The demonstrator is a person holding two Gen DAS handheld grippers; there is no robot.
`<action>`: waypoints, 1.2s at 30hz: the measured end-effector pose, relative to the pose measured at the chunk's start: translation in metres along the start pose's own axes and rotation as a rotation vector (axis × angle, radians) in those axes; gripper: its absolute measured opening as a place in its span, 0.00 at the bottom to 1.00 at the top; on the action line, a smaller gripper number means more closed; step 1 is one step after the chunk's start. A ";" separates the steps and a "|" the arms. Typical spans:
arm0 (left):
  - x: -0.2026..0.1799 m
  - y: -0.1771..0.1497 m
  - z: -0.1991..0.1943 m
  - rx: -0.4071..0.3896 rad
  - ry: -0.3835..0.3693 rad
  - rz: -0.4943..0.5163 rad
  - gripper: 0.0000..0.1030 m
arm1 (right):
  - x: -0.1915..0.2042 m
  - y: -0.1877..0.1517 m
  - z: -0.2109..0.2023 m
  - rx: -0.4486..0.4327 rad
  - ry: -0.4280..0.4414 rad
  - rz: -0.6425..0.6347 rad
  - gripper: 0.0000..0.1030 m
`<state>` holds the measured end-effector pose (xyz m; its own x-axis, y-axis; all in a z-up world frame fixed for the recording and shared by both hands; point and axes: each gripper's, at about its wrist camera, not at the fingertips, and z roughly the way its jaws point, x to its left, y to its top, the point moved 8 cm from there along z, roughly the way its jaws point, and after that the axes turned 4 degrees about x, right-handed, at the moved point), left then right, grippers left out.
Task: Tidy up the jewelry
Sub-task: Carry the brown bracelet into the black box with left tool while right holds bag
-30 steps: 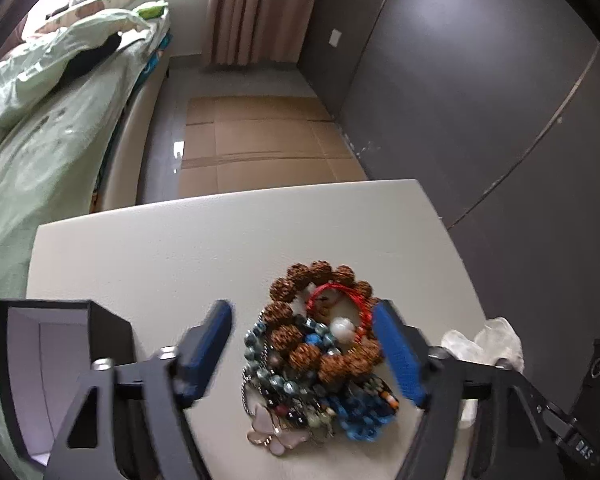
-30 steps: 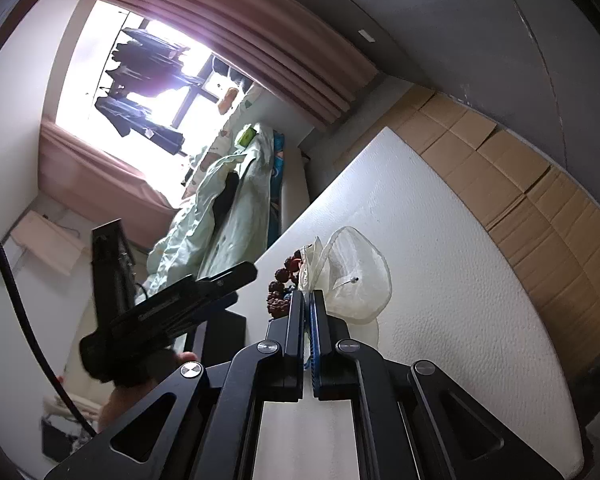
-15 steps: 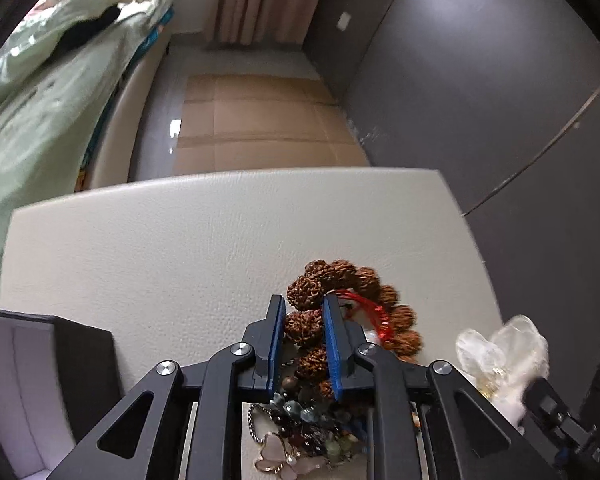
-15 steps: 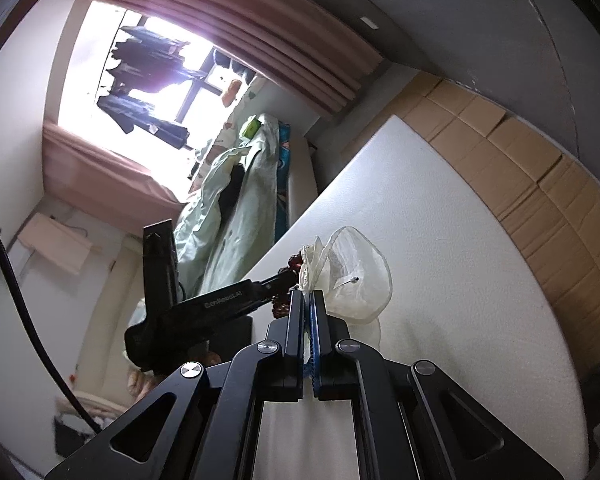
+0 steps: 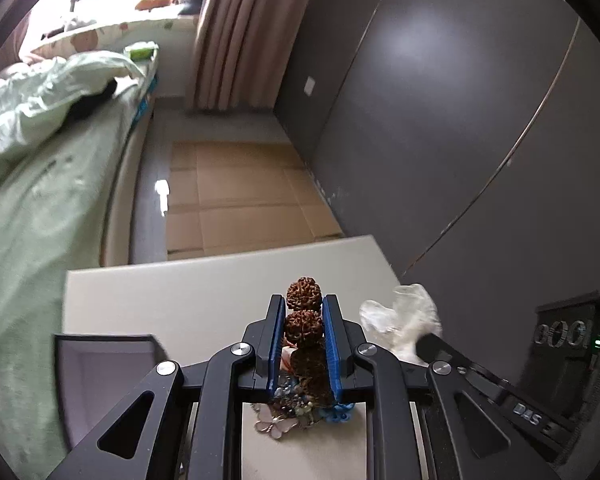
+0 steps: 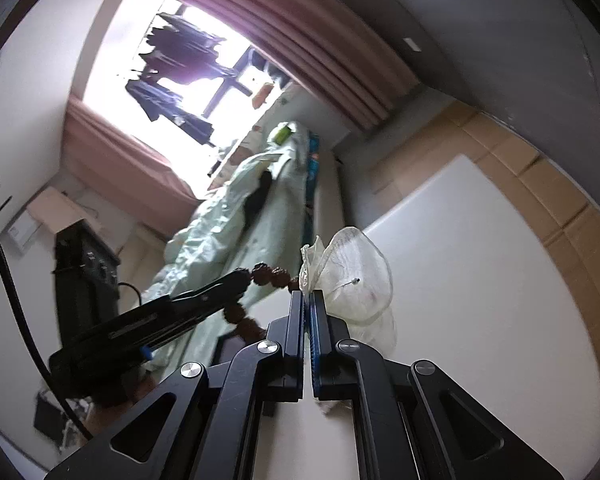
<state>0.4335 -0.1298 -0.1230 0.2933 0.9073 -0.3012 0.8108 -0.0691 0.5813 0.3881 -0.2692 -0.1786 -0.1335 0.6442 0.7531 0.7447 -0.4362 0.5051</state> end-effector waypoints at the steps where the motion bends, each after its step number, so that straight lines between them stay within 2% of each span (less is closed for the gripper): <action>1: 0.002 0.003 -0.010 -0.014 0.005 0.000 0.19 | 0.006 0.001 0.002 0.000 0.015 -0.007 0.04; 10: 0.041 0.010 -0.068 -0.099 0.060 -0.031 0.19 | 0.058 -0.005 0.032 0.042 0.123 -0.087 0.04; 21: 0.086 0.001 -0.115 -0.152 0.111 -0.072 0.19 | 0.092 -0.021 0.080 0.122 0.181 -0.125 0.04; 29: 0.113 -0.003 -0.127 -0.167 0.118 -0.122 0.19 | 0.109 -0.046 0.122 0.242 0.258 -0.109 0.04; 31: 0.118 -0.003 -0.125 -0.166 0.114 -0.134 0.19 | 0.109 -0.056 0.134 0.301 0.230 -0.110 0.04; 32: 0.119 -0.004 -0.125 -0.164 0.111 -0.138 0.19 | 0.107 -0.061 0.141 0.332 0.200 -0.109 0.07; 34: 0.121 -0.005 -0.119 -0.156 0.095 -0.156 0.19 | 0.097 -0.063 0.146 0.369 0.171 -0.071 0.26; 35: 0.122 -0.006 -0.117 -0.153 0.089 -0.161 0.19 | 0.089 -0.061 0.144 0.365 0.161 -0.040 0.44; 36: 0.122 -0.007 -0.112 -0.146 0.080 -0.169 0.19 | 0.083 -0.058 0.140 0.344 0.145 -0.025 0.48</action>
<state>0.4068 0.0275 -0.0792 0.1135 0.9313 -0.3460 0.7611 0.1423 0.6328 0.4252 -0.1022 -0.2048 -0.2274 0.5453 0.8068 0.9131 -0.1686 0.3713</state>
